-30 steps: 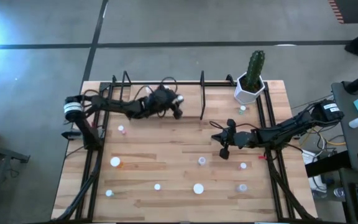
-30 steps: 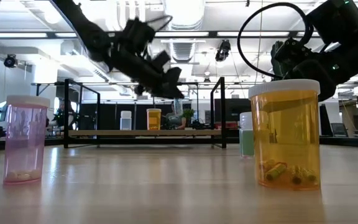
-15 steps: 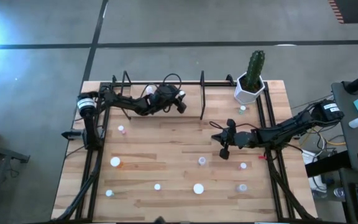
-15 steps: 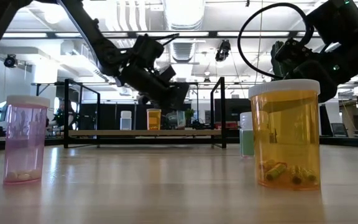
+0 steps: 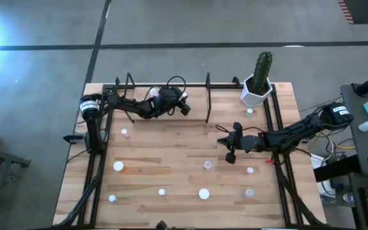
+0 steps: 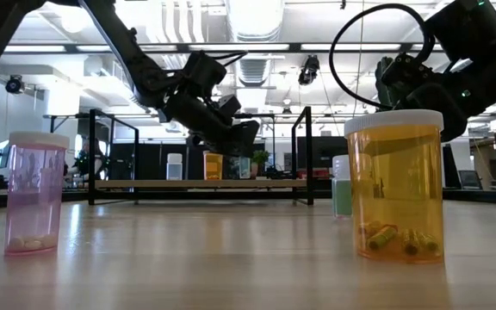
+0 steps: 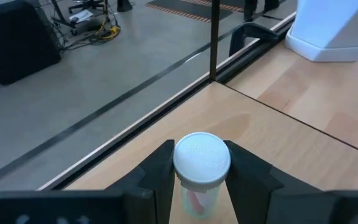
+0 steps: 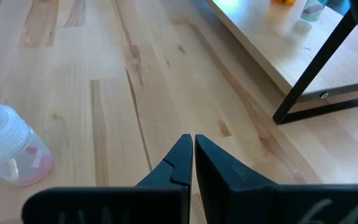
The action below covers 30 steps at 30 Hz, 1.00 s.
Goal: Pick and place medicine bottles onto shelf by color
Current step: Put the middle green pill bottle on the shelf
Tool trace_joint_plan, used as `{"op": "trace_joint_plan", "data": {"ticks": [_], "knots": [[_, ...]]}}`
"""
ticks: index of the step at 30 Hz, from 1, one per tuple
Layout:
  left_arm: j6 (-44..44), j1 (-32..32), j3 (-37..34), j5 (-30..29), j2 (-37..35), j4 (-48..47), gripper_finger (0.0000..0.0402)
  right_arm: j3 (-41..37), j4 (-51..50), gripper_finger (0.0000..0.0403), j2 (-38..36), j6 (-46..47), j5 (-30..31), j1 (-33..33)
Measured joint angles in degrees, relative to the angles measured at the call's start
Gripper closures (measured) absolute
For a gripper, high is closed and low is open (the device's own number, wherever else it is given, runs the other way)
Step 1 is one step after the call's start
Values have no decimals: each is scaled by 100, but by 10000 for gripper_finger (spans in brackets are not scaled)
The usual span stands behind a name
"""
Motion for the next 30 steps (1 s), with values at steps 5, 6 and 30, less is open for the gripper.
{"op": "trace_joint_plan", "data": {"ticks": [5, 6, 30], "knots": [[-2, 16, -2, -6, 17, 7, 295, 0, 2, 394, 0, 0, -1, 0], [-2, 16, -2, -4, 17, 7, 295, 0, 2, 394, 0, 0, 0, 0], [-33, 18, 25, 66, 122, -51, 254, -2, -13, 394, 0, -4, -1, 0]]}}
